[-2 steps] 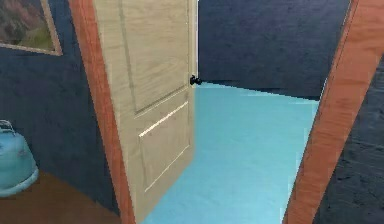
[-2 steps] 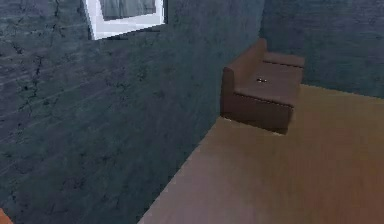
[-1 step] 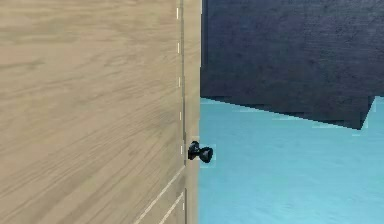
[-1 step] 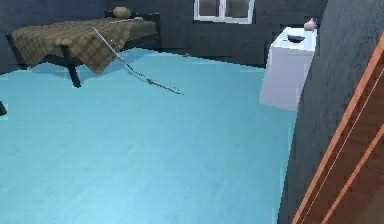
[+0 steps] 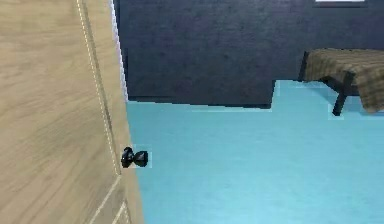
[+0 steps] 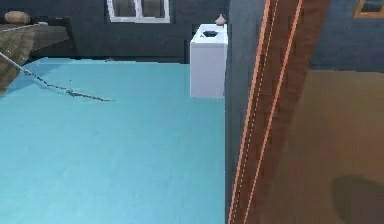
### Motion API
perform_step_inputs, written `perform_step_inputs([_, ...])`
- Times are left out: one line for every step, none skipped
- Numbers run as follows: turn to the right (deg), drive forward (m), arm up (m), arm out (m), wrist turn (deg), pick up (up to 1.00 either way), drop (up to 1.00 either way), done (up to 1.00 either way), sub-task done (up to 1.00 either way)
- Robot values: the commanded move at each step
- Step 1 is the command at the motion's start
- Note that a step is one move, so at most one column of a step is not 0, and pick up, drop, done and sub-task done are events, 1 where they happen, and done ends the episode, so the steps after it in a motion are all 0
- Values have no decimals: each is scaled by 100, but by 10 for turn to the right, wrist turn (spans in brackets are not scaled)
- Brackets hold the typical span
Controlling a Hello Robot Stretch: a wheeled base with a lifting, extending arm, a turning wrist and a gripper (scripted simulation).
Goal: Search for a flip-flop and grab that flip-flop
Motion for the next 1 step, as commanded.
perform_step_inputs([0,10,0,0,0,0,0,0,0])
